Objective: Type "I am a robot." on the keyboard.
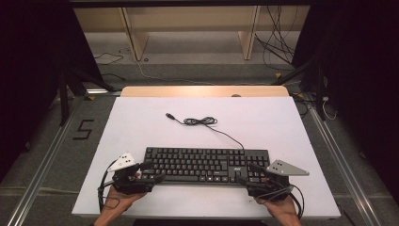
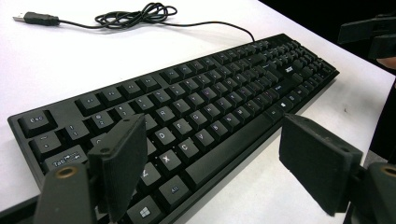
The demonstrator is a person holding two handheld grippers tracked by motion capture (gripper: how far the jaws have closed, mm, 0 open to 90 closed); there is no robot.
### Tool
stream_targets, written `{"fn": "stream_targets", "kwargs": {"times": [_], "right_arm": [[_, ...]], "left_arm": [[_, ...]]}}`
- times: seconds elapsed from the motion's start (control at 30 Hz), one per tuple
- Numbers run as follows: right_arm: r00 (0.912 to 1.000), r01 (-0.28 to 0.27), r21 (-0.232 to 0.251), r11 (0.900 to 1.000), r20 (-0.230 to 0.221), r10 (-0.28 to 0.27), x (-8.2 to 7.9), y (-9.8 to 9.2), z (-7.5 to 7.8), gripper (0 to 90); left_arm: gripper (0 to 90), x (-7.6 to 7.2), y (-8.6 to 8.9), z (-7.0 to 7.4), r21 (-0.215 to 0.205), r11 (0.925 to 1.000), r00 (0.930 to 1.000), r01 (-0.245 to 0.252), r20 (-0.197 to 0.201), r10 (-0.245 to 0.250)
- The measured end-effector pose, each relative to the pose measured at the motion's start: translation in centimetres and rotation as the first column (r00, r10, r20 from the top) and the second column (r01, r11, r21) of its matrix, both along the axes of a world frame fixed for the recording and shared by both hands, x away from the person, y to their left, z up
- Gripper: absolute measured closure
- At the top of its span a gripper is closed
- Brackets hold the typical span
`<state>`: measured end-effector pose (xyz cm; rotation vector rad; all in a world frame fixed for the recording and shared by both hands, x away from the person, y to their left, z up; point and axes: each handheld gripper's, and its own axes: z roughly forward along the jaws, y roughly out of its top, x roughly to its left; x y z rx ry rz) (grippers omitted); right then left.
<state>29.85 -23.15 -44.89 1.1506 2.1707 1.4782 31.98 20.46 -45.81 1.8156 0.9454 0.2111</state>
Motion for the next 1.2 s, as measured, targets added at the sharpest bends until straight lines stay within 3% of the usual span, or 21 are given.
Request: {"fn": "stream_targets", "kwargs": {"times": [0.53,0.97,1.2], "right_arm": [[1.0,-0.004,0.002,1.0,-0.006,0.004,0.3,0.5,-0.1,32.3],[0.9983,-0.05,-0.025,0.998,-0.031,0.05,1.8,3.7,0.1,34.5],[0.9966,-0.069,-0.035,0.997,-0.047,0.067,2.9,5.2,0.3,37.3]], "left_arm": [[23.2,0.1,0.0,0.0,0.0,1.0,1.0,-0.003,-0.002,0.003],[23.6,0.3,0.4,-0.1,0.003,0.9994,0.9994,-0.034,-0.01,0.035],[25.6,0.5,0.6,-0.3,0.026,0.9978,0.9978,-0.062,-0.025,0.062]]}}
